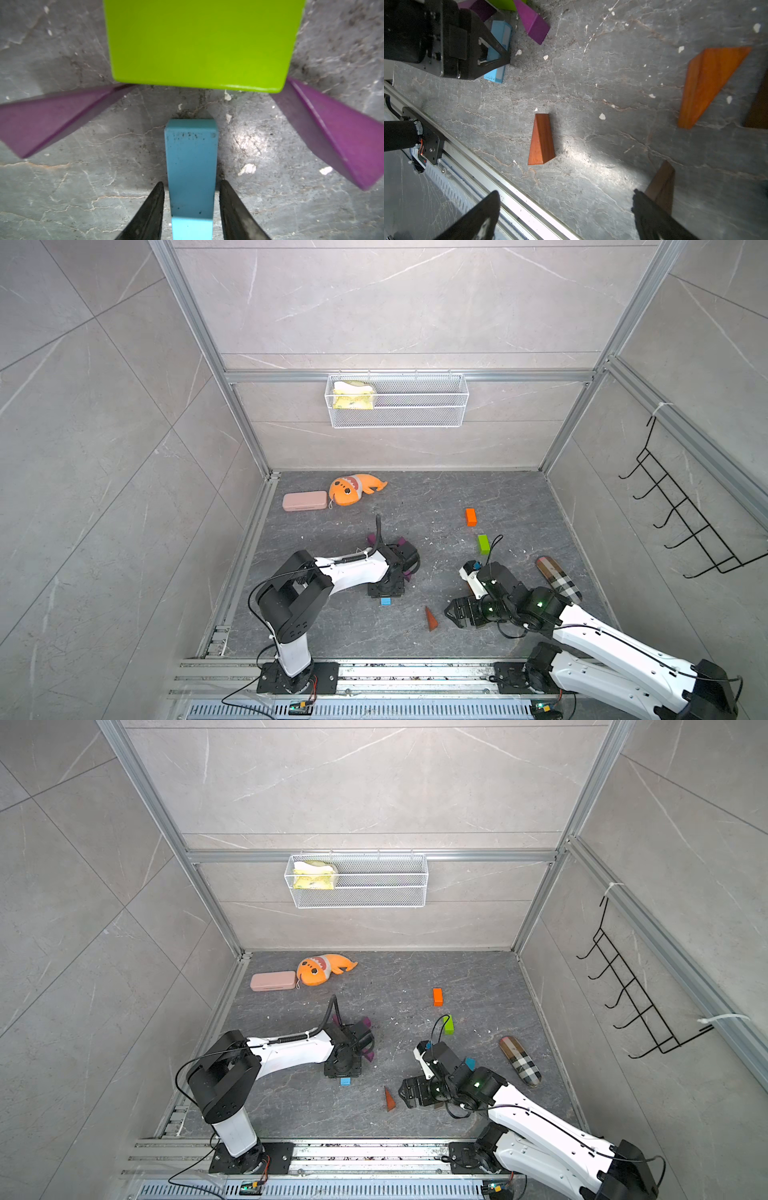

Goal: Assemble a small pinwheel with building blocks
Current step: Assemble the building block at the center of the board.

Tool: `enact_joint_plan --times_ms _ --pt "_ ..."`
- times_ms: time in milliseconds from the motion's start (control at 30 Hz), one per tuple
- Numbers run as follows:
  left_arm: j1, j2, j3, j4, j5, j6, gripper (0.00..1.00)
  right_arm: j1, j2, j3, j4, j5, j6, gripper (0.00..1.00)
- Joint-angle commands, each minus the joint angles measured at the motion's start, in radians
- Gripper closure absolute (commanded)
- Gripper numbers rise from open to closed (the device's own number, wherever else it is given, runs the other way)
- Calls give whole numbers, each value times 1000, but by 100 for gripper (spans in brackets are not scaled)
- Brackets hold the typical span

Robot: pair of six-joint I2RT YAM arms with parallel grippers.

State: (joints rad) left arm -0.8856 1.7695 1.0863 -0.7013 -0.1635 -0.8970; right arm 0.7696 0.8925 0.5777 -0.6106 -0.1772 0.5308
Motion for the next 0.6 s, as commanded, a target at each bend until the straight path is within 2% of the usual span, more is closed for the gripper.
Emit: enact_joint_plan --times_ms 0,333,567 --pt "0 -62 7 -16 -17 7 54 -5 -6 1 -19 1 2 0" --pt "-61 -232 -95 -42 18 24 53 -5 6 1 -12 2 0 0" --pt "-103 -294 -170 -52 16 -14 59 -5 8 -1 -9 2 0 0"
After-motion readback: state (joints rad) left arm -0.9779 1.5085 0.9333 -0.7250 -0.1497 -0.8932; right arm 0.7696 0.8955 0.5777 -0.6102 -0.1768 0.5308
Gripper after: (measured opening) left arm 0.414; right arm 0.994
